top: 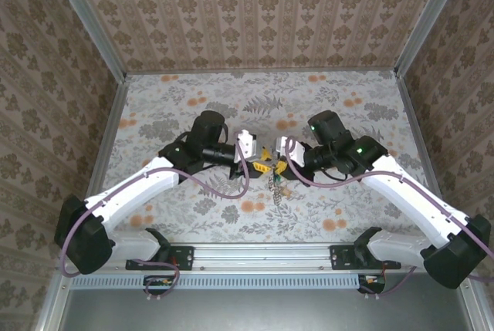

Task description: Put the keys on the keyring

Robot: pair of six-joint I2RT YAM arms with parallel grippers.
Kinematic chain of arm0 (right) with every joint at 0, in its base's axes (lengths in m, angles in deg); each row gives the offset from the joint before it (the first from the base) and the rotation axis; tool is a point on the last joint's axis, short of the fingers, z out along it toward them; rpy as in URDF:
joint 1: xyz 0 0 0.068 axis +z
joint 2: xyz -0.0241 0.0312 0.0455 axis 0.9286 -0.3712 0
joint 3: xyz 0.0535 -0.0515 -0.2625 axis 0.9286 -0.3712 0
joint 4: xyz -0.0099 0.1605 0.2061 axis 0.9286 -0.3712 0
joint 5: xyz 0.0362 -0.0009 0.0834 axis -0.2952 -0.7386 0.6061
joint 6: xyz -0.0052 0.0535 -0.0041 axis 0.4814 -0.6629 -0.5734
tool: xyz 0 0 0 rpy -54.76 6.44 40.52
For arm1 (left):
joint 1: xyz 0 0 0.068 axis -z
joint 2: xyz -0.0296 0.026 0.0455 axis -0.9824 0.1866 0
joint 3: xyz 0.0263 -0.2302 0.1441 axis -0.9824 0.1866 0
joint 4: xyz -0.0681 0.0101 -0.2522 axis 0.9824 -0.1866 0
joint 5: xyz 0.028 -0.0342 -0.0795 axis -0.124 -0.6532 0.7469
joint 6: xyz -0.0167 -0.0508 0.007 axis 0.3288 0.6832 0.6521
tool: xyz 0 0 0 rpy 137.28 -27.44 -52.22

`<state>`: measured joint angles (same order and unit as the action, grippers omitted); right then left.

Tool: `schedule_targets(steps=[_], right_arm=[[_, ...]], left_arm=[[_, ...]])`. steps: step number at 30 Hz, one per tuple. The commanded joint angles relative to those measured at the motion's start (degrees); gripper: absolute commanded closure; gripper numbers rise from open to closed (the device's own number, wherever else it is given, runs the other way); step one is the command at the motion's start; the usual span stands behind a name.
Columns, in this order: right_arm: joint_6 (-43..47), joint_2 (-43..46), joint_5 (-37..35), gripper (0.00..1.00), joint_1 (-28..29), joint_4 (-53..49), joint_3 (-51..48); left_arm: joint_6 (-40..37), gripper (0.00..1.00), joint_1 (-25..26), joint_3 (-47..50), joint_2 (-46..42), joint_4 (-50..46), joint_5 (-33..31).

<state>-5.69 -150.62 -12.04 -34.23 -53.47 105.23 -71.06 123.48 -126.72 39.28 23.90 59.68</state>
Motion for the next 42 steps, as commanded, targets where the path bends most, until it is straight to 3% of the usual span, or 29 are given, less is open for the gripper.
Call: schedule_targets(steps=[1, 21, 23, 26, 34, 35, 37, 42], right_arm=[[1.2, -1.15, -2.32, 1.0, 0.73, -4.15, 2.82], [0.24, -1.77, 0.34, 1.0, 1.72, -3.38, 3.92], [0.13, -1.85, 0.26, 1.0, 1.71, -3.26, 4.01], [0.09, -1.77, 0.76, 1.0, 1.71, -3.07, 4.01], [0.75, -2.21, 0.18, 1.0, 1.71, -2.91, 2.93], [0.64, -2.08, 0.32, 1.0, 1.63, -2.38, 2.41], [0.0, -1.86, 1.18, 1.0, 1.39, -1.05, 1.5], [-2.31, -0.57, 4.35, 0.97, -0.38, 2.82, -0.37]], left_arm=[[-3.9, 0.68, 0.21, -1.2, 0.59, -7.32, -0.89], [-1.07, 0.7, 1.55, -2.37, 4.43, -0.74, 2.18], [-0.74, 0.72, 1.8, -2.16, 4.68, -0.16, 2.4], [0.0, 0.84, 2.12, -2.17, 5.07, 0.92, 2.02], [-0.51, 0.84, 2.65, -2.36, 4.26, 2.12, 0.95], [-0.95, 0.85, 2.76, -2.6, 4.28, 1.62, 1.14], [-1.91, 0.99, 2.99, -2.88, 4.54, 0.53, 1.28], [-1.5, 1.0, 3.81, -0.83, 4.42, 4.51, 2.13]])
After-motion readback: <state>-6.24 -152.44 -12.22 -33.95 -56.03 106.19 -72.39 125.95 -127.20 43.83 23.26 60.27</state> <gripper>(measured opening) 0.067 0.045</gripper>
